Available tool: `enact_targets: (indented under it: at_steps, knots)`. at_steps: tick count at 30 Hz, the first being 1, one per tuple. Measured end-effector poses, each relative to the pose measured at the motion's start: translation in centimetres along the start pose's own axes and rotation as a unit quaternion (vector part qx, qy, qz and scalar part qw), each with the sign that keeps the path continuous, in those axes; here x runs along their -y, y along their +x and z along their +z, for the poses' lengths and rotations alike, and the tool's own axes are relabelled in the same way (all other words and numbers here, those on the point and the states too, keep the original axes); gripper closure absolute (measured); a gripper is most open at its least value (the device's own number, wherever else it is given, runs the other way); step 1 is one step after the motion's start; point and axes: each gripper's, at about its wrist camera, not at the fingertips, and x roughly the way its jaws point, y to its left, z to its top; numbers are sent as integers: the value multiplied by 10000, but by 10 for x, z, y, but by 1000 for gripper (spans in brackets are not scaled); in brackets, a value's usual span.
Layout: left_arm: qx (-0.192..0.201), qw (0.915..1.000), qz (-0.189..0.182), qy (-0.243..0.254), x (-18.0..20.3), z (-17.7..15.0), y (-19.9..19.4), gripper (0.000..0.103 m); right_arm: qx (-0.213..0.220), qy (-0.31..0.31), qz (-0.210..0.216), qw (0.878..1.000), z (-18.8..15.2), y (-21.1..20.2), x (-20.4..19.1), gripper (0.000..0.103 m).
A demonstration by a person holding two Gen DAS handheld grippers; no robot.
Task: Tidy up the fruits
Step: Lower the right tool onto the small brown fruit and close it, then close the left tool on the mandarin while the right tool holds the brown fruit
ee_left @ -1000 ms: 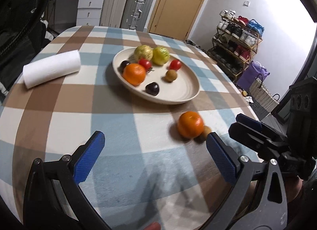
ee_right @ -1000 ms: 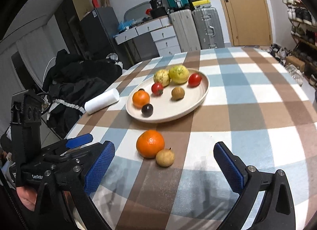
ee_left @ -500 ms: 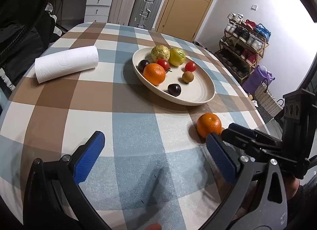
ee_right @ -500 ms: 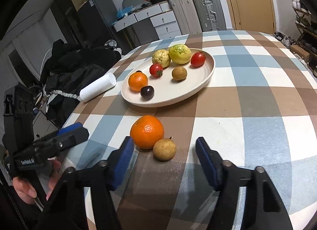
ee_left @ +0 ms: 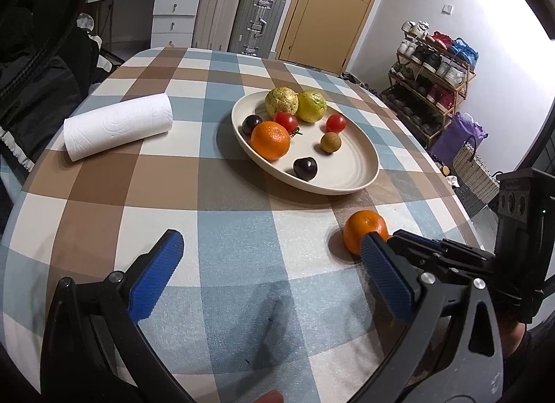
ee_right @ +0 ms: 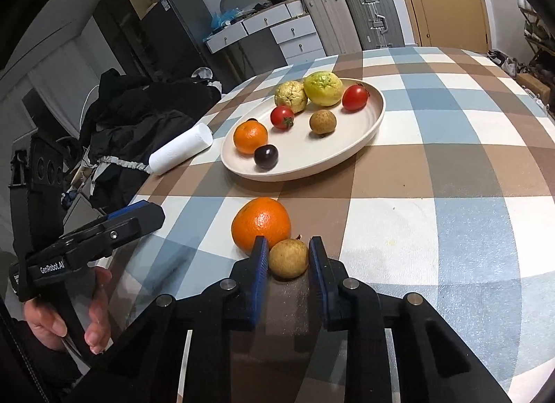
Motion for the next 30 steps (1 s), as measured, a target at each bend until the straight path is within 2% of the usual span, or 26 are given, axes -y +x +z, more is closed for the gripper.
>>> enact_targets:
  at_steps: [7,12,19,22,24,26,30]
  knots:
    - [-43,9999,23,125,13,1,1,1,158,62,-93,9998,-4,-14,6,79]
    - [-210,9994,-164,221,28,3,9,1,303,-77,-350,9989,-11,-32,9,79]
    - [-622,9961,-455,421,57,1,36,1,578,-118,-454,9972,-20,-52,17,79]
    - [-777,9950,-383,496,65,1,47,1,629,-40,-448,9970,-20,-57,24,79]
    - [-748,9958,-344,411,65,2,52,1,671,-14,-453,9967,-20,-60,27,79]
    - [-733,9960,-400,326,63,3,55,6,701,10,-469,9964,-19,-63,29,79]
    - [-823,9945,-505,404,65,3,62,28,716,33,-459,9964,-20,-65,32,79]
